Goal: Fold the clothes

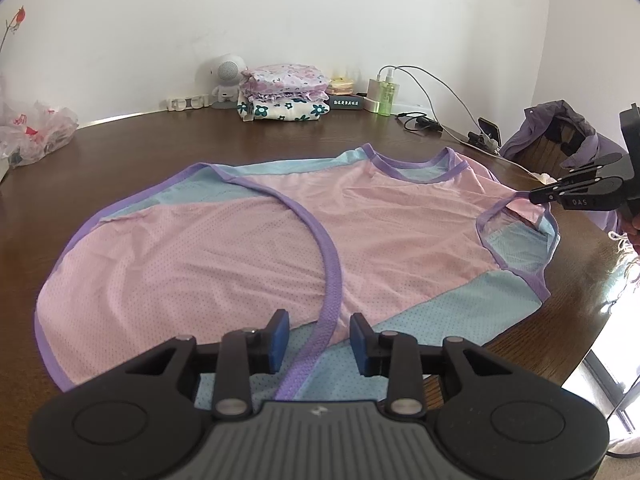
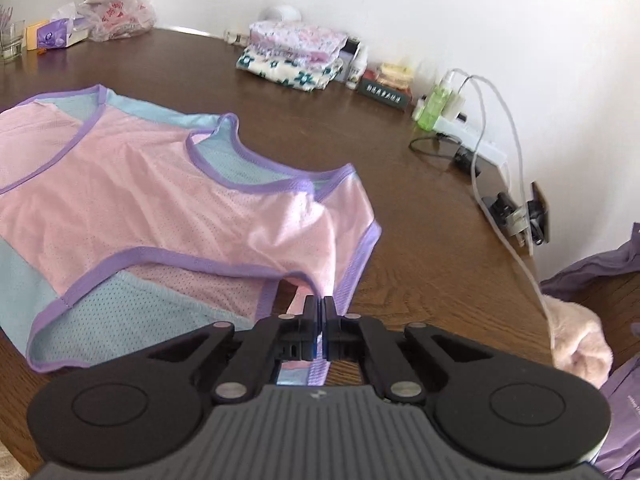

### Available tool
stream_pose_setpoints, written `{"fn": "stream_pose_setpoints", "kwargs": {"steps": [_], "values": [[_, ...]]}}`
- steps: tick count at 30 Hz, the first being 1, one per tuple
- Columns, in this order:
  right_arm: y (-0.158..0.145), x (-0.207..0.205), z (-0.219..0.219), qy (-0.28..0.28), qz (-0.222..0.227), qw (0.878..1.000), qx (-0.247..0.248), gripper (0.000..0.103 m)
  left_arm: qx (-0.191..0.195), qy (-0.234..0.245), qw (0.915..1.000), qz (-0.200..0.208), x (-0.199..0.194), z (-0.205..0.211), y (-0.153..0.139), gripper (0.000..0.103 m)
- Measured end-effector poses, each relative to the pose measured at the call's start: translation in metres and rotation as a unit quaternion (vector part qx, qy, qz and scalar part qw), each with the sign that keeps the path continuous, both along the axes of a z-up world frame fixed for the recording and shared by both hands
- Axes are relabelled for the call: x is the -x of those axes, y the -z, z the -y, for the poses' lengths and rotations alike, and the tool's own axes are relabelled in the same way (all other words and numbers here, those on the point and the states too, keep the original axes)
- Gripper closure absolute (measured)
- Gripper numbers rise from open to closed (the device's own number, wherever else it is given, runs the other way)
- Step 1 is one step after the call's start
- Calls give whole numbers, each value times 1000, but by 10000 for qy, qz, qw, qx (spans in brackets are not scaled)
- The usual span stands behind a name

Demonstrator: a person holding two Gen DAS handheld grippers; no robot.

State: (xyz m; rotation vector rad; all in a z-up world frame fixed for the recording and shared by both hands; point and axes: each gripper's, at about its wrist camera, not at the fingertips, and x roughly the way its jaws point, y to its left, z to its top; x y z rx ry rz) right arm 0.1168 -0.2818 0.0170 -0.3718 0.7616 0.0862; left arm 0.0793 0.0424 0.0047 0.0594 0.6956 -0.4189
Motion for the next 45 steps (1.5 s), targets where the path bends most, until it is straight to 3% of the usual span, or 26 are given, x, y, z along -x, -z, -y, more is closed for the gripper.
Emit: {"fn": "stream_pose_setpoints", "kwargs": {"steps": [5,9,14,21,27,31,35,36,39,45], "values": [[10,0,15,236,-243,9993,-151,100,42,-29,10000,2,0,-1,1,71],[-2,6,29,500,-44,9925,-1111,74,79,3,10000,-20,-2,-1,0,68],[-19,9,18,210,252,9794,-1992,72,64,17,10000,-64,-4,1,-1,68],[-19,-59,-51,-330,-62,9767,-2118,72,56,33,10000,-38,-2,2,0,65],[0,-138,-85,-73,-591,9730,-2229,72,258,91,9992,-288,-11,-6,-7,65],[14,-168,-90,127,-874,9663,-2419,72,367,-67,9991,-221,-45,-22,-38,65],[17,-175,-93,149,-920,9640,-2492,72,435,-447,9978,-226,-110,-34,-57,68],[17,-175,-93,159,-902,9654,-2443,75,442,-518,9974,-253,-129,-34,-57,68],[17,-174,-93,178,-866,9666,-2405,88,399,-660,9965,-322,-180,-30,-47,83],[18,-174,-87,202,-811,9663,-2436,97,378,-682,9950,-629,-236,-20,-9,87]]}}
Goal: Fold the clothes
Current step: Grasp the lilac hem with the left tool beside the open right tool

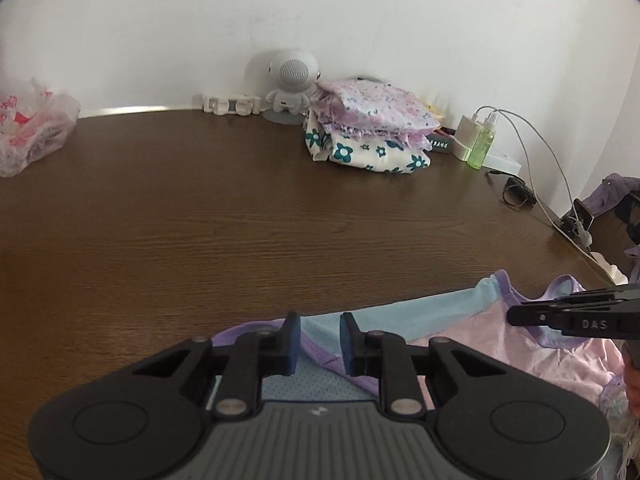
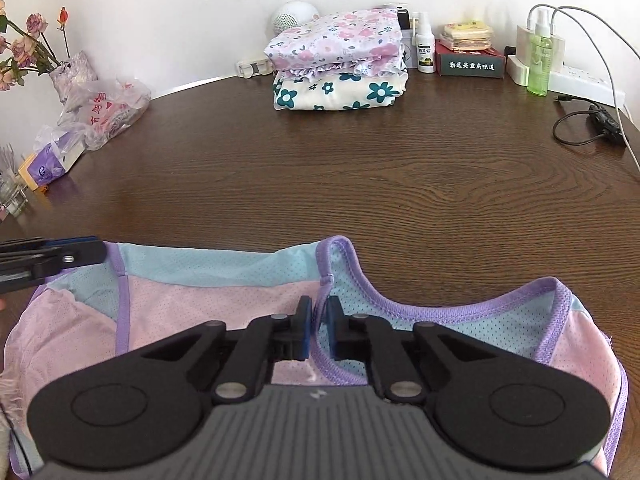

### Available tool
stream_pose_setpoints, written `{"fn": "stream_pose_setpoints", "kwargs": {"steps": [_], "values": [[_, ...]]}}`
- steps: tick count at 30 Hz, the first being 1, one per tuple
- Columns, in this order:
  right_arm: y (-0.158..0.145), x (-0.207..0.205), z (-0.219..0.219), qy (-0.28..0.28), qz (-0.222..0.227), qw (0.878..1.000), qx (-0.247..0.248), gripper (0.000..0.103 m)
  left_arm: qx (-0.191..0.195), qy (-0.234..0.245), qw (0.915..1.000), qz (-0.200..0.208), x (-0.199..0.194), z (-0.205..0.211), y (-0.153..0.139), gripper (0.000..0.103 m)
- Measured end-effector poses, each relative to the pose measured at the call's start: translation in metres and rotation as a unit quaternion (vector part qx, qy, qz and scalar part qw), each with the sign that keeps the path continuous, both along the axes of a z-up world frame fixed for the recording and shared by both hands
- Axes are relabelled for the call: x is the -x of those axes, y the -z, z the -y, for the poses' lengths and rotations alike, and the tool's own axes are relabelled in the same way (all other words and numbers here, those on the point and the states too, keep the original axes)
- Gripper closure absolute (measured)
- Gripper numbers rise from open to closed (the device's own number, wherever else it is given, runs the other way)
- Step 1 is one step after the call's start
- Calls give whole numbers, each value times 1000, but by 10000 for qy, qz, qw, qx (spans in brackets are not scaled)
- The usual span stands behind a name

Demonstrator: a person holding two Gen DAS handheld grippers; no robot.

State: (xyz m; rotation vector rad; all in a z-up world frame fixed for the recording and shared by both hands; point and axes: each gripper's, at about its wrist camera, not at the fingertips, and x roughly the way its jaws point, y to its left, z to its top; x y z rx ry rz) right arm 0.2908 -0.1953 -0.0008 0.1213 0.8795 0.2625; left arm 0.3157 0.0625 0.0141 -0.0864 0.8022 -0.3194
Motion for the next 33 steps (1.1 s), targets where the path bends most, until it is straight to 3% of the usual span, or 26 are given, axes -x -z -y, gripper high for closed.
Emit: {"fn": "stream_pose_setpoints", "kwargs": {"steps": [8,12,15,17,19,24,26,28,30,33], "values": [[-2,1,9,4,-32,10000,72,98,132,-169,9998,42,-3,-9,7,93],[-5,-4,14,181,37,9994,-287,82,93,-194,9997,127,1,-8,7,93],[-3,-13,13,290,108,9984,-464,82,111,-233,9996,146,3,-8,7,93],[1,-19,12,342,109,9980,-516,82,164,-258,9994,147,3,-9,8,93],[4,-23,14,441,70,9976,-527,100,220,-295,9992,153,4,-11,8,94],[5,-20,19,498,76,9975,-487,100,238,-374,9988,220,7,-12,10,96],[3,-18,20,445,122,9973,-566,98,304,-412,9984,225,8,-14,10,96],[-5,-11,24,399,198,9962,-749,89,395,-468,9978,273,11,-18,7,92],[-13,0,23,261,315,9973,-602,82,483,-535,9966,400,18,-24,2,87],[-21,15,20,11,314,9989,-359,82,605,-416,9958,554,36,-28,-12,87]]}}
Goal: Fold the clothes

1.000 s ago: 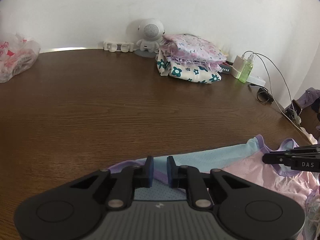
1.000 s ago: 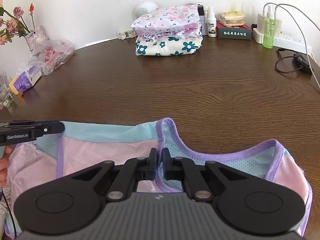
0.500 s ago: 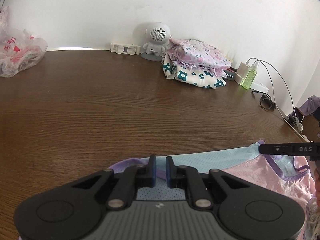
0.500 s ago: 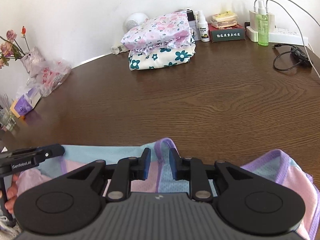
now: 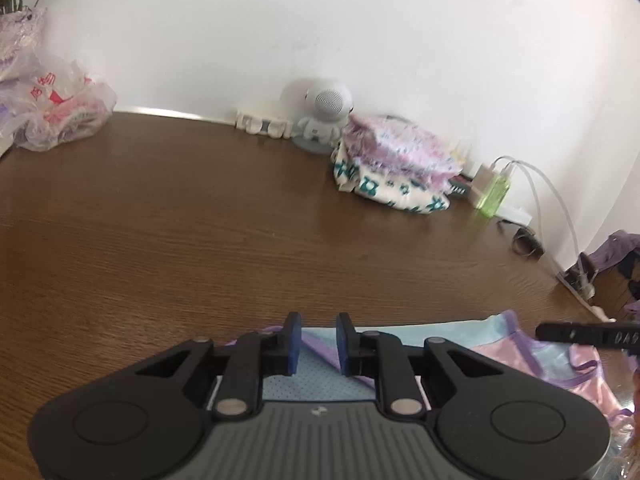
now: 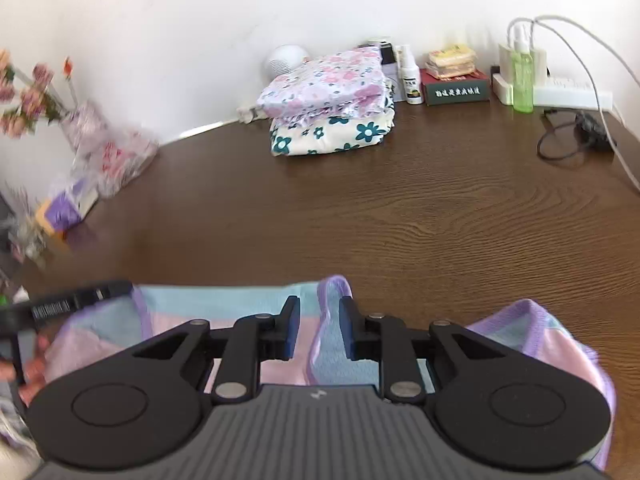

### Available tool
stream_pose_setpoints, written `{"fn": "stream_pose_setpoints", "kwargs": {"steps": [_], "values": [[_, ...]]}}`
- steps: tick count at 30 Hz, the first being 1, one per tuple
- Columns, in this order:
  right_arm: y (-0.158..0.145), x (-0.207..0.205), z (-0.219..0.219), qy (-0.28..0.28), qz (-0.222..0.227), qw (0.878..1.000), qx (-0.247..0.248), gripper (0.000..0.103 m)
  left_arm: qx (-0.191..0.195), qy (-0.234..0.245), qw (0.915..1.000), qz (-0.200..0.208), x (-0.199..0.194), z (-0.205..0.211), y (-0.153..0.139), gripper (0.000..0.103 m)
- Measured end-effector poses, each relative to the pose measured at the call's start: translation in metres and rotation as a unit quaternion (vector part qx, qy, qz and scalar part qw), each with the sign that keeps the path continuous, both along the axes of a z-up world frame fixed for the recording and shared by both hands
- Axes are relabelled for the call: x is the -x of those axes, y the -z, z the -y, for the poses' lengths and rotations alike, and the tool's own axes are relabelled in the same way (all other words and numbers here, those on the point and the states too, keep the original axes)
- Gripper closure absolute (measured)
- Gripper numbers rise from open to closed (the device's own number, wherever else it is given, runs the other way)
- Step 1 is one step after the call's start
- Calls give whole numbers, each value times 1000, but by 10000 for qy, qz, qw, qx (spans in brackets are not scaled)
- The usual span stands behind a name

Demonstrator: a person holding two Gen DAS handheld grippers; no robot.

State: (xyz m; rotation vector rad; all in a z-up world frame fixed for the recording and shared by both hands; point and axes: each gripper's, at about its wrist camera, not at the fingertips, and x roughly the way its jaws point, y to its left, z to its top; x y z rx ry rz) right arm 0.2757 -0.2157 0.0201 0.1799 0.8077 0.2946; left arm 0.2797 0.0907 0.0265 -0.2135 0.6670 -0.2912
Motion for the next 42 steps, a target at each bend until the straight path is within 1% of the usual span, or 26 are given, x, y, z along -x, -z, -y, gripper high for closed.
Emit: {"fn": "stream_pose_setpoints", "kwargs": {"steps": [2,6,9,12,15,16,18,19,20,21,22,25,27,29,32,36,37,39,40,41,42], "values": [[1,9,0,-96,-55,9999,127,82,-38,173,9998,10,17,1,-9,86],[4,21,1,-260,-4,9993,285,83,-239,745,9969,6,65,14,-14,85],[12,18,0,-210,-59,9988,432,91,-421,971,9944,-81,97,24,-6,85],[20,14,9,20,-143,9989,450,95,-408,1092,9931,-135,125,27,2,85],[19,17,22,265,-151,9992,257,94,-396,1070,9934,-115,151,22,4,85],[16,20,27,311,-150,9993,119,93,-385,1065,9935,-100,159,20,4,85],[6,35,32,250,-24,9996,-130,92,-382,1055,9937,-66,175,15,3,85],[1,45,32,148,63,9997,-162,91,-402,1049,9936,-73,182,13,3,85],[-5,57,30,27,129,9998,-156,88,-426,1042,9936,-93,188,11,4,85],[-8,71,26,-148,181,9996,-154,83,-450,1035,9936,-112,193,9,4,85],[-11,86,21,-374,213,9990,-151,78,-448,1030,9935,-167,199,8,5,85],[-10,132,-1,-1019,273,9944,19,78,-482,954,9939,-277,211,3,10,86],[-3,160,-14,-1345,301,9904,139,78,-526,895,9941,-299,218,0,13,86],[9,179,-24,-1526,343,9871,342,78,-551,845,9943,-358,221,-4,16,86],[20,201,-32,-1587,453,9840,677,78,-693,799,9940,-296,225,-9,18,88],[19,213,-27,-1495,473,9829,962,78,-960,807,9918,-232,225,-14,17,91],[19,215,-24,-1488,490,9827,991,78,-1014,825,9912,-223,226,-14,17,91],[16,220,-21,-1435,557,9842,871,78,-1126,793,9903,-205,226,-12,15,90],[14,222,-19,-1407,591,9850,806,76,-1209,761,9897,-130,228,-10,14,88],[12,224,-17,-1379,626,9857,741,73,-1275,764,9889,-20,231,-7,11,82],[6,228,-13,-1346,794,9854,669,62,-1299,809,9882,114,236,-5,6,79]]}}
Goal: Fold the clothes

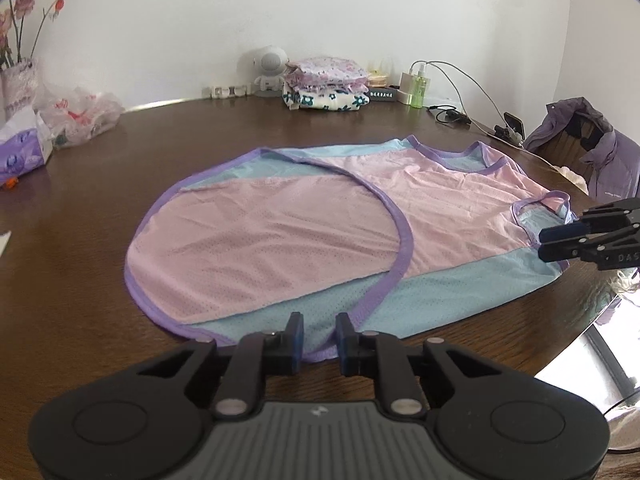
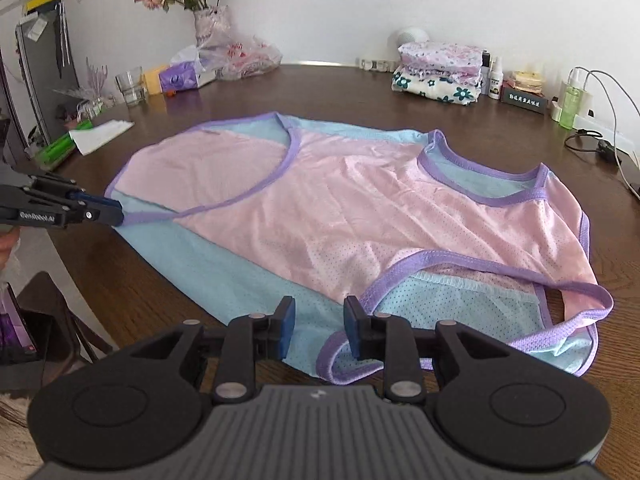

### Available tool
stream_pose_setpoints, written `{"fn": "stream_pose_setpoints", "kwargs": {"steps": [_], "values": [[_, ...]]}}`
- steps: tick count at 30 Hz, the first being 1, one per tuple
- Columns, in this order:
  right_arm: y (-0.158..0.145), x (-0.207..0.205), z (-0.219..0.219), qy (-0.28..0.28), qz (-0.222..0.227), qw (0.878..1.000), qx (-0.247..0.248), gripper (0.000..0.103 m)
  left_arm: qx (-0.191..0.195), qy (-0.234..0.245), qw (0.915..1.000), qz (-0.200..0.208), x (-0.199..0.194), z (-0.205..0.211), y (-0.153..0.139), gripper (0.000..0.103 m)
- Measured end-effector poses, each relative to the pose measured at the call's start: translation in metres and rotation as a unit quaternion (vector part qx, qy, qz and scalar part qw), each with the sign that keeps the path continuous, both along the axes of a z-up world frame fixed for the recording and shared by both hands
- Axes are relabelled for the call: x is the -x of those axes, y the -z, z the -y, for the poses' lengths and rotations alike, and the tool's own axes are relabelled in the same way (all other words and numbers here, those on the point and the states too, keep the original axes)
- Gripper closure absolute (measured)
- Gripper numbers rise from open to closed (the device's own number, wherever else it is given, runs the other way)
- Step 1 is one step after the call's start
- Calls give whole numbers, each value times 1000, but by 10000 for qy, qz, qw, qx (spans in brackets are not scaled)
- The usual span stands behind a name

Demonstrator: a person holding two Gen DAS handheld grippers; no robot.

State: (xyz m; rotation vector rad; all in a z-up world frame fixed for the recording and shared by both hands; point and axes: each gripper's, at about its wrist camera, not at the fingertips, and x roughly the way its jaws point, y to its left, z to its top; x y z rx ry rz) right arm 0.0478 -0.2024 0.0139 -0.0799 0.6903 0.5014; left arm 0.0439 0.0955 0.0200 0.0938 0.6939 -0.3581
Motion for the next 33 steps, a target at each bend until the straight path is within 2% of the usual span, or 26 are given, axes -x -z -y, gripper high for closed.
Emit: {"fn": "stream_pose_setpoints", "kwargs": {"steps": [1,2,3,4,5,7,11,13,14,16,17,19,24,27,29,31,33], "values": [[-5,6,3,10,195,9998,7,48,11,92,9999,133,5,3,-5,73],[-9,12,6,19,392,9992,28,39,27,190,9995,267,10,6,-10,66],[-13,18,10,28,590,9982,48,20,13,286,9988,396,16,9,-13,63],[-15,22,10,-9,723,9971,217,9,-50,386,9979,510,20,14,-16,57],[-17,25,11,-52,847,9956,406,6,-166,470,9970,594,24,19,-18,52],[-15,33,9,-284,901,9917,869,5,-488,626,9948,641,28,29,-18,51],[-10,43,-3,-719,971,9787,1659,4,-1036,894,9896,450,29,43,-10,52],[-8,45,-10,-958,991,9699,2005,10,-1252,1075,9855,389,29,47,-6,54],[-6,43,-13,-1108,934,9654,2168,15,-1325,1183,9835,337,29,48,-5,62],[-2,40,-19,-1442,832,9537,2504,33,-1498,1400,9784,266,27,50,-4,73],[0,39,-23,-1626,796,9463,2678,37,-1623,1528,9745,268,27,52,-4,77],[3,37,-29,-2051,831,9302,2929,50,-2010,1795,9624,349,26,58,-3,80],[3,27,-42,-3101,783,8865,3345,61,-2683,2727,9237,202,13,78,1,80],[1,15,-47,-3342,508,8736,3502,73,-2879,3155,9041,152,5,88,4,84],[1,5,-48,-3374,352,8700,3579,78,-2876,3319,8983,120,-2,93,4,84],[1,-3,-49,-3346,191,8724,3559,93,-2801,3420,8969,106,-8,98,3,83],[2,-6,-50,-3344,115,8733,3540,98,-2556,3445,9033,83,-12,102,0,82]]}}
